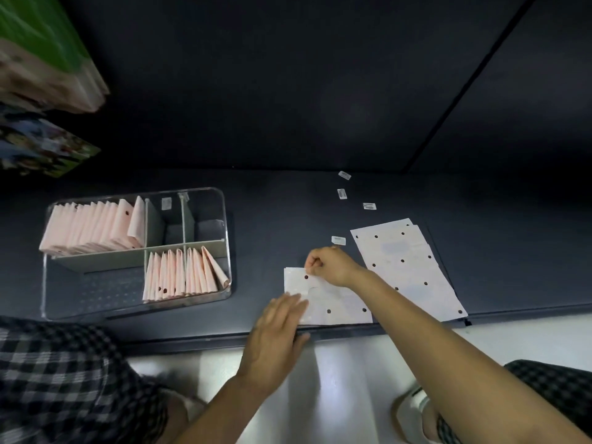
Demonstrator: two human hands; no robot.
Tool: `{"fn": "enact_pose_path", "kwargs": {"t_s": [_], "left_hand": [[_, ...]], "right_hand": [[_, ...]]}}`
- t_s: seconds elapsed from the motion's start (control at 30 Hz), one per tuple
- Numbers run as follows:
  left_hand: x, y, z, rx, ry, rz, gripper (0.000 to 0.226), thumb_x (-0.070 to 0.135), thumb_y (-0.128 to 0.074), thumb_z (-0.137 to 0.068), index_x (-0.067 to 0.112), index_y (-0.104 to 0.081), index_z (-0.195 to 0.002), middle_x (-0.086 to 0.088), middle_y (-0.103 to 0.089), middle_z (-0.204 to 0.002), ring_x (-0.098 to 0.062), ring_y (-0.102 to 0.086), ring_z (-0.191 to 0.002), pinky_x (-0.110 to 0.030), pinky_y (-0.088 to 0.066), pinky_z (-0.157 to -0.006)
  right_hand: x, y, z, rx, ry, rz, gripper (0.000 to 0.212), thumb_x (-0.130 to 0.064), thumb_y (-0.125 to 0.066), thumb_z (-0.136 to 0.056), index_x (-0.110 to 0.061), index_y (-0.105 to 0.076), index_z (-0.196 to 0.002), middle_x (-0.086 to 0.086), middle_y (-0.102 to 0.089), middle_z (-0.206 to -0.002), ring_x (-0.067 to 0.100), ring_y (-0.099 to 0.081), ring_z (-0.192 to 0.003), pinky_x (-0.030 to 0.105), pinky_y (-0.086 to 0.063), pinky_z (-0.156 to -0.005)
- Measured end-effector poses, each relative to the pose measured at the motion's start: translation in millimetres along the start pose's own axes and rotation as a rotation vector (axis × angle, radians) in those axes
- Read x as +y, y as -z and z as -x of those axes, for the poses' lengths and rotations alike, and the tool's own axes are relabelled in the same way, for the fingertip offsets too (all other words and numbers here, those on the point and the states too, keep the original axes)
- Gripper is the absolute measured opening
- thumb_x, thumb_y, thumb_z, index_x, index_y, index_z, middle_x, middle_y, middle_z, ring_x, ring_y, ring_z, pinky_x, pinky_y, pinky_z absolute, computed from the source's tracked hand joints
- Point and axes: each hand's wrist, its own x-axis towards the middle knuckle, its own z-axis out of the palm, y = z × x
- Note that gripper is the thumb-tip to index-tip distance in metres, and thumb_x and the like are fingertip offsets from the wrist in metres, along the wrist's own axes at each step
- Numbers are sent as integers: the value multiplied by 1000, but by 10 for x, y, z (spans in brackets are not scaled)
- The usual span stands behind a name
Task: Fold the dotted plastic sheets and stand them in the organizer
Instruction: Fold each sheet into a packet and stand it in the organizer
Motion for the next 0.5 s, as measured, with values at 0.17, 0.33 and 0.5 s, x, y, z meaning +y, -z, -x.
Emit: {"fn": "enact_pose_path", "kwargs": {"t_s": [0.17,0.33,0.5], "left_hand": [[-56,-70,132,-113,-140,-179,66,41,-85,-59,13,-67,-117,-1,-64,-123,-17,-61,-114,-39,-48,-96],[-133,-85,215,-229,-200,-270,80,50,-83,-58,13,-62,-125,-4,-58,-133,-18,-56,-121,-40,-47,-98],[-149,-33,187,-314,-224,-281,80,56,-81,-58,24,-59,-129,-4,-57,-133,-18,-56,-121,-41,-47,-98]], "right_hand": [[-53,-75,-27,24,-42,136,22,-15,-46,-92,-22,-67,-93,-2,-67,-106,21,-51,-111,38,-41,-98],[-81,-117,-27,54,-56,186,26,-13,-42,-93,-21,-66,-97,-3,-66,-109,23,-48,-115,38,-37,-101],[13,-286,214,371,104,225,27,-18,-47,-96,-15,-55,-122,5,-54,-123,26,-45,-117,33,-34,-99]]}}
